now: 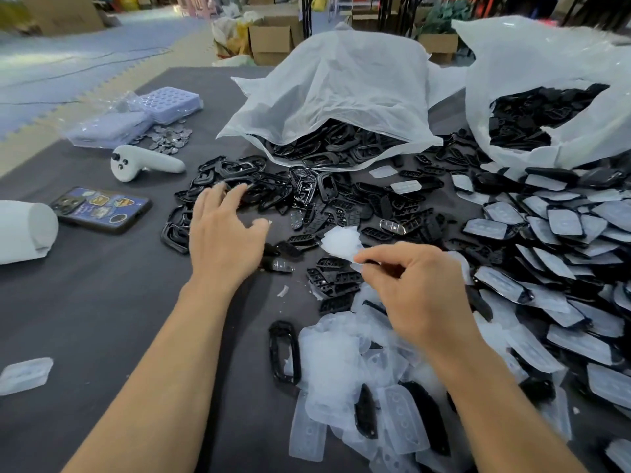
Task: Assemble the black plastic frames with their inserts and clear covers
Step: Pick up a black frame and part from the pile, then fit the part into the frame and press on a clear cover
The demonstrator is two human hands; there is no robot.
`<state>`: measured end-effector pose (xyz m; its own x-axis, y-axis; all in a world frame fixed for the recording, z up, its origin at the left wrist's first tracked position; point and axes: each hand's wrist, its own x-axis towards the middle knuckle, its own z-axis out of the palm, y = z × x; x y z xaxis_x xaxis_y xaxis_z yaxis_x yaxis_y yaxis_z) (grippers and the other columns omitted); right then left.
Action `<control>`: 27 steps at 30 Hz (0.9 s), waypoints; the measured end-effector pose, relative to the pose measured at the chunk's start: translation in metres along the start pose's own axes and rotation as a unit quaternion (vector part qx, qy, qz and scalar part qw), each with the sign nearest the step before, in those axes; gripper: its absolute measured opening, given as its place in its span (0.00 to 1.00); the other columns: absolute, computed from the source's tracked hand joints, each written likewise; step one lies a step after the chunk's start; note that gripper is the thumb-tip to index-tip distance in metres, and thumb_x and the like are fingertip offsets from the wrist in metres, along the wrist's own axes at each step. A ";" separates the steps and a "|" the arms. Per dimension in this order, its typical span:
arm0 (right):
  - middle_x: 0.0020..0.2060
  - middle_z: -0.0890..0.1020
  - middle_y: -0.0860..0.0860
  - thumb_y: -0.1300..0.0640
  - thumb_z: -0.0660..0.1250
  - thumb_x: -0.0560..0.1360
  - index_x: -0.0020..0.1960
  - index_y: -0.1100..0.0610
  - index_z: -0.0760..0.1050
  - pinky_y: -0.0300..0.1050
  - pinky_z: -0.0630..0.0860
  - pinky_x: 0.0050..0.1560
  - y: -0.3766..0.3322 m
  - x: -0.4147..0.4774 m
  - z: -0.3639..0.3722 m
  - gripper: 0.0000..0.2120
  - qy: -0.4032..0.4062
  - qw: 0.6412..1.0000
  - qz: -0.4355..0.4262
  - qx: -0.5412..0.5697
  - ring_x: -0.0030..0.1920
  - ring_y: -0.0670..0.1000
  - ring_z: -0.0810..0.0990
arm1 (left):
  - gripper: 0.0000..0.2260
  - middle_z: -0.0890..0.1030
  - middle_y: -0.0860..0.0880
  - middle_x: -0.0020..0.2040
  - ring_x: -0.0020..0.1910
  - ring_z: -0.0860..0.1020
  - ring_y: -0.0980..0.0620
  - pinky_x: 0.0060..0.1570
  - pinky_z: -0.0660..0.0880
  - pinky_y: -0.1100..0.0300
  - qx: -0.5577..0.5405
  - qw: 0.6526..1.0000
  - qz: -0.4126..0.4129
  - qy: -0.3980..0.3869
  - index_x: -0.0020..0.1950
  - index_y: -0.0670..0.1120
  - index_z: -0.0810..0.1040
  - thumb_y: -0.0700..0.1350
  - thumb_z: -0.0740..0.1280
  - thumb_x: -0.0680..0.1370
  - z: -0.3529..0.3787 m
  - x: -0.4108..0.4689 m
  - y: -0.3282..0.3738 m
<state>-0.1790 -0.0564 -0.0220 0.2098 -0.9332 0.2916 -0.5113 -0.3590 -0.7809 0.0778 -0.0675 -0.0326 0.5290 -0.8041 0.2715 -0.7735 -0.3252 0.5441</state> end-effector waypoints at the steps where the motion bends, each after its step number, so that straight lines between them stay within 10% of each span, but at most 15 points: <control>1: 0.25 0.77 0.37 0.62 0.73 0.76 0.47 0.48 0.88 0.28 0.68 0.31 0.000 -0.002 0.004 0.09 -0.018 1.000 0.006 0.004 0.27 0.41 0.74 | 0.28 0.68 0.43 0.80 0.81 0.61 0.43 0.81 0.55 0.51 0.045 0.999 -0.018 -0.017 0.79 0.48 0.70 0.47 0.67 0.78 -0.002 0.006 -0.007; 10: 0.29 0.82 0.41 0.57 0.73 0.76 0.41 0.46 0.84 0.35 0.72 0.30 0.001 0.001 0.006 0.08 -0.005 1.000 0.019 0.014 0.28 0.45 0.76 | 0.28 0.85 0.47 0.62 0.64 0.79 0.40 0.66 0.69 0.50 -0.010 0.998 -0.051 0.037 0.76 0.50 0.74 0.32 0.64 0.77 -0.006 0.003 -0.011; 15: 0.31 0.82 0.42 0.60 0.71 0.79 0.62 0.44 0.82 0.30 0.71 0.34 0.006 0.004 0.003 0.16 0.013 0.997 0.060 0.053 0.26 0.42 0.72 | 0.26 0.80 0.41 0.68 0.67 0.76 0.37 0.63 0.72 0.44 0.098 0.991 -0.073 0.060 0.74 0.47 0.72 0.48 0.72 0.77 -0.013 0.001 -0.009; 18: 0.33 0.85 0.39 0.61 0.71 0.78 0.53 0.44 0.83 0.29 0.72 0.32 0.004 0.005 0.000 0.12 0.023 0.992 0.080 0.097 0.29 0.40 0.78 | 0.21 0.83 0.37 0.59 0.60 0.79 0.34 0.59 0.72 0.46 0.113 0.989 -0.092 0.022 0.72 0.46 0.74 0.46 0.70 0.79 -0.013 -0.003 -0.011; 27: 0.39 0.88 0.53 0.69 0.62 0.80 0.53 0.55 0.80 0.38 0.78 0.33 -0.003 0.009 -0.007 0.12 -0.007 0.947 0.138 0.289 0.33 0.50 0.84 | 0.13 0.86 0.36 0.51 0.54 0.81 0.33 0.78 0.59 0.44 0.046 0.994 -0.019 0.101 0.63 0.46 0.84 0.45 0.62 0.85 -0.018 -0.018 -0.002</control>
<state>-0.1813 -0.0637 -0.0138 0.1476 -0.9886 0.0290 -0.0073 -0.0304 -0.9995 0.0763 -0.0434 -0.0240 0.6103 -0.6770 0.4114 -0.7754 -0.4044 0.4850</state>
